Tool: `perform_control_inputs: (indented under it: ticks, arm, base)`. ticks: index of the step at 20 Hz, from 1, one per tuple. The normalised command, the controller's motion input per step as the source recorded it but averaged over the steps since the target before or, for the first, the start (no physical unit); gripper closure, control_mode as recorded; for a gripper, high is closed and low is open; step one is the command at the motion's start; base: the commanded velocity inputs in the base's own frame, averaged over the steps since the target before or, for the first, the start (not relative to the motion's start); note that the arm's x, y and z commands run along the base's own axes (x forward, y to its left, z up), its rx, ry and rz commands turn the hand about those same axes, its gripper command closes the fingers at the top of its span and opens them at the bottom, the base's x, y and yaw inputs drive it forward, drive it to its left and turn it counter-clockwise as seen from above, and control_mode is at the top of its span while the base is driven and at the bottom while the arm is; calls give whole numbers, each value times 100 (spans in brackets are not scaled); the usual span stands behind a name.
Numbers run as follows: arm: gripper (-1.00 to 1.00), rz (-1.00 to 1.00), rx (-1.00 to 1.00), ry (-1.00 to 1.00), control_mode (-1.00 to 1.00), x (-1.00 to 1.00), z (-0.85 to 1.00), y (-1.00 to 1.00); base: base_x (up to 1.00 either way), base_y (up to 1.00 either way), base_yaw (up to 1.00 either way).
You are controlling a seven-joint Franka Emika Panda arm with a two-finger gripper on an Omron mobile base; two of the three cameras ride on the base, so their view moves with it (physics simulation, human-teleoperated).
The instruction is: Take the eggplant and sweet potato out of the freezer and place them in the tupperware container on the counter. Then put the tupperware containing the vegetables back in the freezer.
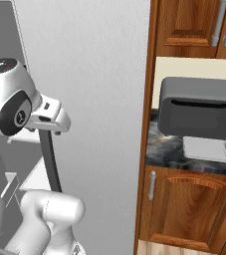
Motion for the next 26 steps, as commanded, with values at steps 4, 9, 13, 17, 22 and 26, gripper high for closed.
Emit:
perform_control_inputs:
  ticks: [4,9,13,17,22,26]
  arm:
    - [-100,-2,0,0,100,-5,-2,0]
    - [-100,0,0,0,100,0,0,0]
    - [-100,0,0,0,100,0,0,0]
    - [-100,0,0,0,100,0,0,0]
    - [-100,0,0,0,100,0,0,0]
    - [-100,0,0,0,100,0,0,0]
  base:
    - [0,0,-1]
    - [12,0,-1]
    - [48,6,0]
    - [38,20,0]
    - [2,53,0]
    - [3,59,0]
